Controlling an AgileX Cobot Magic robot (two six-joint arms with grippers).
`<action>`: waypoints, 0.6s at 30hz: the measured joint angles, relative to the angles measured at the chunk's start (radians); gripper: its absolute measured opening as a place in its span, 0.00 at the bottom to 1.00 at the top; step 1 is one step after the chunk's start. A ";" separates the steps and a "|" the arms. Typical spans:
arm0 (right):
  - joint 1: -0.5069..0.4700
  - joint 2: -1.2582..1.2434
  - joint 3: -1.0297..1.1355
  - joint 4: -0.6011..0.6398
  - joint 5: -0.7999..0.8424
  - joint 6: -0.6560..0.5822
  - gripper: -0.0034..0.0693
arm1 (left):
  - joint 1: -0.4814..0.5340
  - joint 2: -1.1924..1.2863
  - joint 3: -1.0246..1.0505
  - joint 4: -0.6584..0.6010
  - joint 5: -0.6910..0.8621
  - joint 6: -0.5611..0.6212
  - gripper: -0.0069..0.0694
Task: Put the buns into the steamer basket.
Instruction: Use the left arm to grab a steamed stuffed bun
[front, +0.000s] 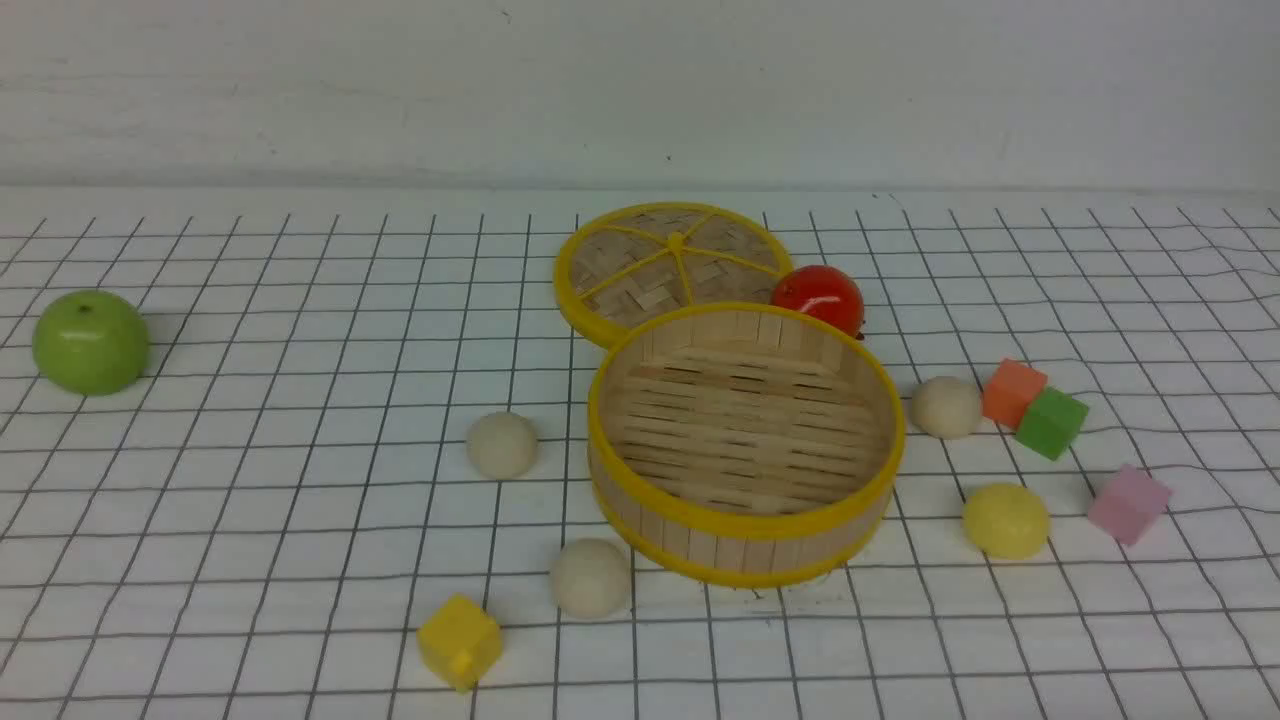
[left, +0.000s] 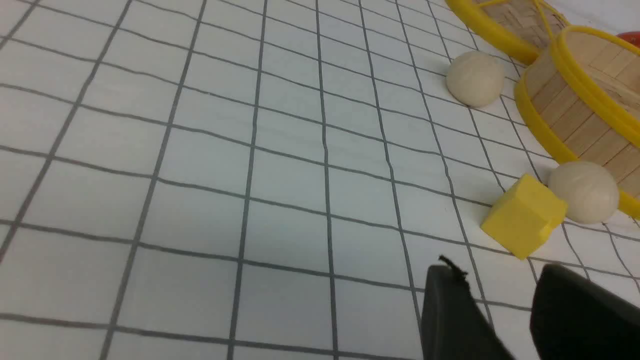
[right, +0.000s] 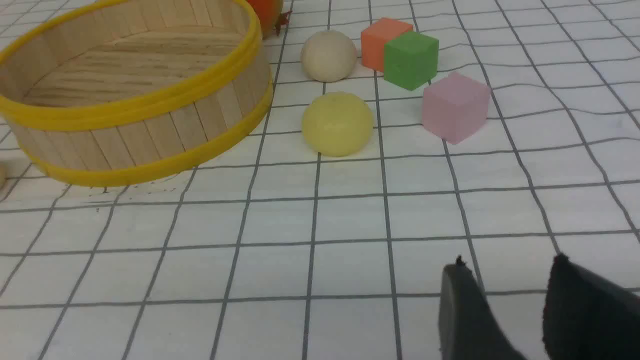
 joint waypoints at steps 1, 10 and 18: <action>0.000 0.000 0.000 0.000 0.000 0.000 0.38 | 0.000 0.000 0.000 0.000 0.000 0.000 0.40; 0.000 0.000 0.000 0.000 0.000 0.000 0.38 | 0.000 0.000 0.000 0.000 0.000 0.000 0.40; 0.000 0.000 0.000 0.000 0.000 0.000 0.38 | 0.000 0.000 0.000 0.000 0.000 0.000 0.40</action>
